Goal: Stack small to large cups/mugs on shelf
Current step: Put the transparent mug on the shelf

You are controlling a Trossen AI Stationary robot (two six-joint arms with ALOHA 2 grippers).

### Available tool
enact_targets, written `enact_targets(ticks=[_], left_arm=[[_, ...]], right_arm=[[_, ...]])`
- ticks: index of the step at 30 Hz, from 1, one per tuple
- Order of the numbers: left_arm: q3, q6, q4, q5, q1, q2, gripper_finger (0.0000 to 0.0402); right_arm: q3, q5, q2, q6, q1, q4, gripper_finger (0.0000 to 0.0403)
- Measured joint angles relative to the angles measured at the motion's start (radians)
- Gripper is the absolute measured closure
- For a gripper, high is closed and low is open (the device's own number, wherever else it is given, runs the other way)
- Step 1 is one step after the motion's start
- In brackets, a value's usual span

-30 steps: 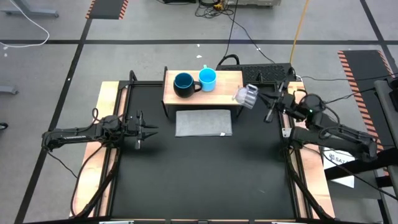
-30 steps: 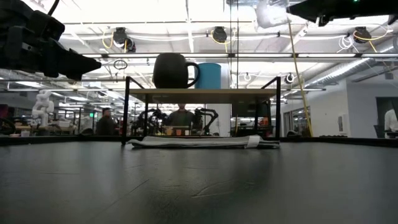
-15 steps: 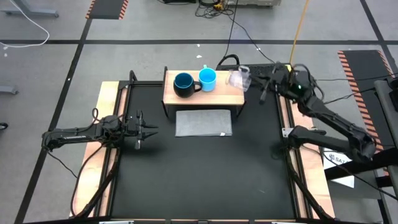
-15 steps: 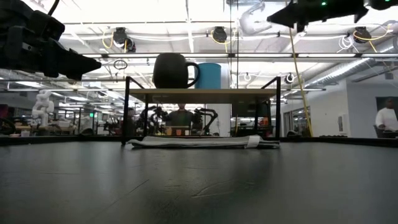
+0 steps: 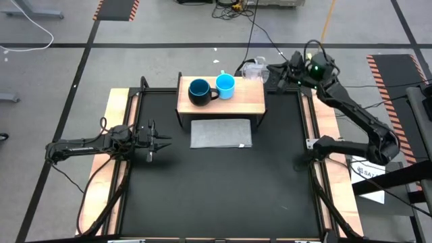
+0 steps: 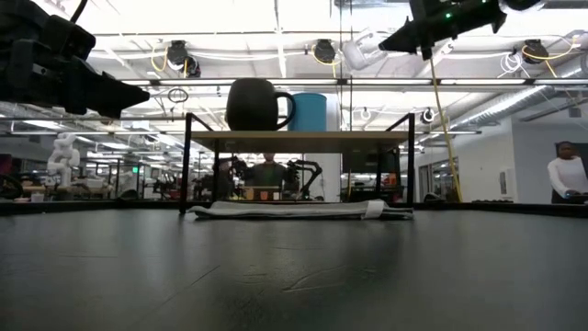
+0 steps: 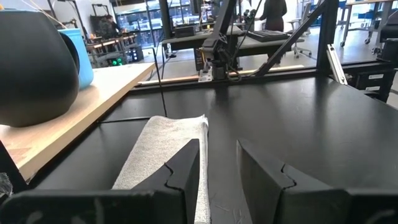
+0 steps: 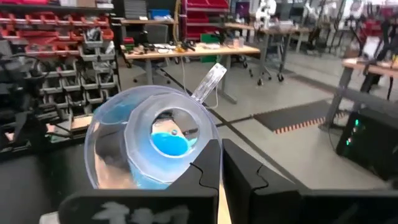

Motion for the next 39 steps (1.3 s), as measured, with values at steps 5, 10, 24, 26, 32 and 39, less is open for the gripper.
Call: enact_targets(ticks=[5,10,24,26,32,39], left_arm=[[0.000,-0.006,0.000,0.000,0.000,0.000,0.0293],[0.000,-0.006,0.000,0.000,0.000,0.000,0.0293],[0.000,-0.017,0.000,0.000,0.000,0.000,0.0293],[0.000,-0.017,0.000,0.000,0.000,0.000,0.0293],[0.000,-0.009,0.000,0.000,0.000,0.000,0.0293],[0.000,-0.006,0.000,0.000,0.000,0.000,0.0293]], right_arm=[[0.115,0.002,0.069,-0.023,-0.023,-0.154,0.0403],[0.233,0.008,0.132,-0.027,-0.039,-0.306,0.0403],[0.561,0.123,0.322,-0.036,-0.004,-0.754,0.0403],[0.608,0.131,0.355,-0.034,0.000,-0.822,0.0403],[0.707,0.199,0.439,-0.032,0.035,-0.940,0.0403],[0.822,0.207,0.536,-0.039,0.098,-1.044,0.0403]])
